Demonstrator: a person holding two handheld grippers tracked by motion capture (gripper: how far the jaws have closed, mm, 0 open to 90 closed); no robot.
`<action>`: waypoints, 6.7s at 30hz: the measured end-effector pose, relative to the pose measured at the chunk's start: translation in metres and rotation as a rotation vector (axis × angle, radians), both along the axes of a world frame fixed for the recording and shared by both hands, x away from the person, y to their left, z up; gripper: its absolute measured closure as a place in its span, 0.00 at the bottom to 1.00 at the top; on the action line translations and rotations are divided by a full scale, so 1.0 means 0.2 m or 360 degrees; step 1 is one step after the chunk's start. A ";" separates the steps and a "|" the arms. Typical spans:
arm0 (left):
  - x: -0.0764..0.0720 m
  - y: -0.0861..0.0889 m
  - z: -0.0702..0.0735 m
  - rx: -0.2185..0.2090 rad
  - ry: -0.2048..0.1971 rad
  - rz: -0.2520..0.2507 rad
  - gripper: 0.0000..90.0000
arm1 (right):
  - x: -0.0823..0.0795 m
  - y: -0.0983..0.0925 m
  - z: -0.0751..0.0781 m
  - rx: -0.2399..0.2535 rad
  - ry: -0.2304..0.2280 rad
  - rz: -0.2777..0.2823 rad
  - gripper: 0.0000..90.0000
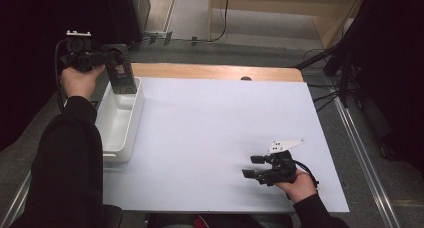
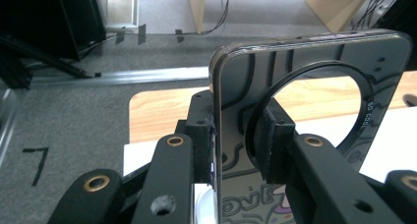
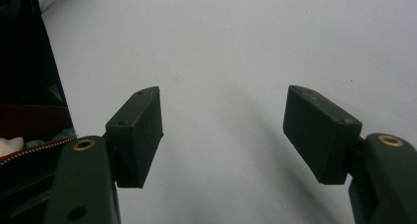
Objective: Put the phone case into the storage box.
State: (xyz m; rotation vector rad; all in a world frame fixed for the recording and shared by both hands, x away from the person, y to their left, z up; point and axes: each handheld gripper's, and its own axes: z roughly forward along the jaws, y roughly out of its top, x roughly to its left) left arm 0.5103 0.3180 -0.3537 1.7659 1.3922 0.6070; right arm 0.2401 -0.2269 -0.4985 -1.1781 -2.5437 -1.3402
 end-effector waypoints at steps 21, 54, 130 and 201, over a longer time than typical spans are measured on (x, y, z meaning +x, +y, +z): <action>0.02 -0.03 -0.14 0.0019 0.0028 -0.0008 0.79 | 0.00 0.01 0.00 0.0007 -0.0001 0.0005 0.34; 0.01 -0.02 -0.25 0.0062 0.0058 0.0010 0.79 | 0.01 0.02 0.00 0.0005 0.0004 0.0027 0.34; -0.26 0.00 0.01 -0.0194 0.0238 -0.0362 0.39 | 0.09 0.07 0.00 0.0009 0.0016 0.0071 0.34; -0.77 -0.59 -0.18 -0.0110 0.0261 -0.1044 0.35 | 0.11 0.03 0.01 0.0008 0.0025 0.0054 0.34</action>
